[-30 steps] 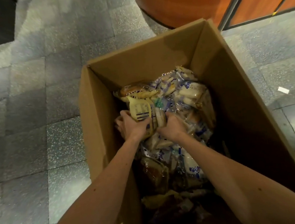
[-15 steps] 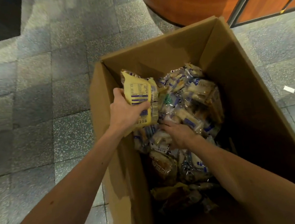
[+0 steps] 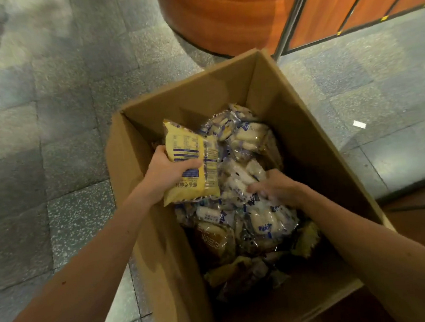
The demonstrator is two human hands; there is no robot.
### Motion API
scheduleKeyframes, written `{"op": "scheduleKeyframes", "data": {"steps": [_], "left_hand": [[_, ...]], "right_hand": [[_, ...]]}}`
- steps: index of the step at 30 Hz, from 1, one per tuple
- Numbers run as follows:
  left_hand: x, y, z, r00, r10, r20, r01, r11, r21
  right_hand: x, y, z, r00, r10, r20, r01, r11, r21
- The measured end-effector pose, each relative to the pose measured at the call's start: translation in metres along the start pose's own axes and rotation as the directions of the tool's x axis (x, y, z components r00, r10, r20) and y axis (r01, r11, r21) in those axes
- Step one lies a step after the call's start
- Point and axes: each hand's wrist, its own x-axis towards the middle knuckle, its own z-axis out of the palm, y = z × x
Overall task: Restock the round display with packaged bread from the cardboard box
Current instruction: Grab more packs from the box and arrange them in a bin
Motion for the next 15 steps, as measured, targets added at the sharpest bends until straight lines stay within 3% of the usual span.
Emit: {"op": "scheduleKeyframes", "data": {"steps": [3, 5, 10, 15], "left_hand": [[-0.017, 0.027, 0.013, 0.976, -0.044, 0.215, 0.063, 0.994, -0.084], [-0.032, 0.048, 0.027, 0.945, -0.028, 0.327, 0.055, 0.996, -0.076], [-0.087, 0.104, 0.087, 0.839, 0.176, 0.514, -0.147, 0.984, -0.098], [-0.167, 0.138, 0.167, 0.719, 0.334, 0.61, -0.401, 0.916, -0.029]], "right_hand": [[-0.054, 0.003, -0.03, 0.997, 0.038, -0.061, -0.021, 0.966, 0.257], [-0.096, 0.005, -0.047, 0.995, 0.01, -0.103, 0.04, 0.88, 0.474], [-0.212, 0.029, -0.085, 0.963, -0.032, -0.269, 0.206, 0.731, 0.651], [-0.313, 0.103, -0.094, 0.912, -0.055, -0.406, 0.384, 0.459, 0.801]]}}
